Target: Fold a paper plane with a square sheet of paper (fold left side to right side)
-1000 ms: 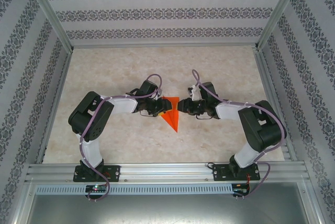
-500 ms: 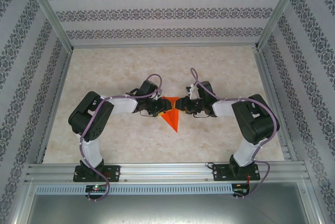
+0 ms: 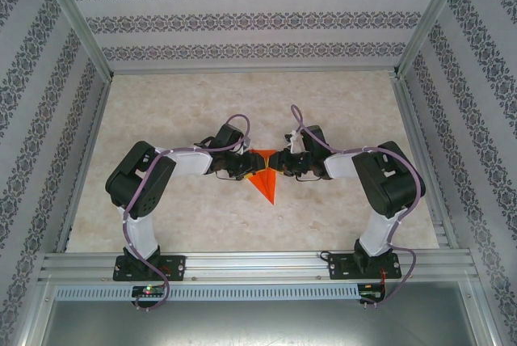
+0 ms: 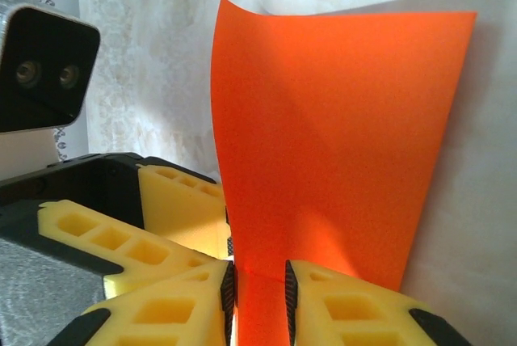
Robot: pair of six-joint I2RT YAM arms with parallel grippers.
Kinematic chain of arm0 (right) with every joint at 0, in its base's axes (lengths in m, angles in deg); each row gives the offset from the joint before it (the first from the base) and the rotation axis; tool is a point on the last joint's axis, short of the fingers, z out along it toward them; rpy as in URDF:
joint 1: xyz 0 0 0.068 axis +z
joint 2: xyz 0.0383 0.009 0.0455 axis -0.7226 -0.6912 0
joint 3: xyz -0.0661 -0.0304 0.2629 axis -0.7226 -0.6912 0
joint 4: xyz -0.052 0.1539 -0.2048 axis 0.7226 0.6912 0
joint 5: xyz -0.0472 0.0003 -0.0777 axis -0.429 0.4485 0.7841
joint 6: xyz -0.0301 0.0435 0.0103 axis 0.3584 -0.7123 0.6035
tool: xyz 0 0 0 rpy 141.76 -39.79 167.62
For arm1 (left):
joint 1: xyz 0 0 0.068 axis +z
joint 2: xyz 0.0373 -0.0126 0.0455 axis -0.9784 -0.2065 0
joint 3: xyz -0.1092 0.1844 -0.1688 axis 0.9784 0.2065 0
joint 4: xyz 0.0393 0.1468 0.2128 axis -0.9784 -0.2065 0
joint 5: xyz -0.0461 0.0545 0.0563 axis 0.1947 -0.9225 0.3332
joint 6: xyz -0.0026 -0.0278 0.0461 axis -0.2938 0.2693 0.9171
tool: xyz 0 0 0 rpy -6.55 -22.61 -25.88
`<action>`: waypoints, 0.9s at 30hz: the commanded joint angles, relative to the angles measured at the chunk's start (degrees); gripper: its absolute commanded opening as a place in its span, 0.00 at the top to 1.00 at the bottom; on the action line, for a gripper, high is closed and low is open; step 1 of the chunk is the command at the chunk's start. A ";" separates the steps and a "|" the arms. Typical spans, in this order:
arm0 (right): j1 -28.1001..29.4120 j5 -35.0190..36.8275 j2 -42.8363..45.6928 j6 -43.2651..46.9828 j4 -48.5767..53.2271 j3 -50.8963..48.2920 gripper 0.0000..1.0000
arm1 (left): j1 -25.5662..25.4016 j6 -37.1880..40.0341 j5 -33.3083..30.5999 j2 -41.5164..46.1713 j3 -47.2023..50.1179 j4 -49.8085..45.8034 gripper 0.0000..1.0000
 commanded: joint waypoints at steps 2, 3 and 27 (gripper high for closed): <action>0.93 -0.90 -1.22 -0.13 -1.24 1.73 0.78 | -0.64 2.00 -2.45 -2.58 0.30 -3.45 0.50; 0.88 -0.90 -1.30 -0.06 -1.21 1.75 0.80 | -0.64 1.96 -2.51 -2.63 0.30 -3.46 0.50; 0.44 9.31 0.08 10.18 13.41 4.91 0.92 | -0.64 2.13 -2.51 -2.39 0.21 -3.72 0.50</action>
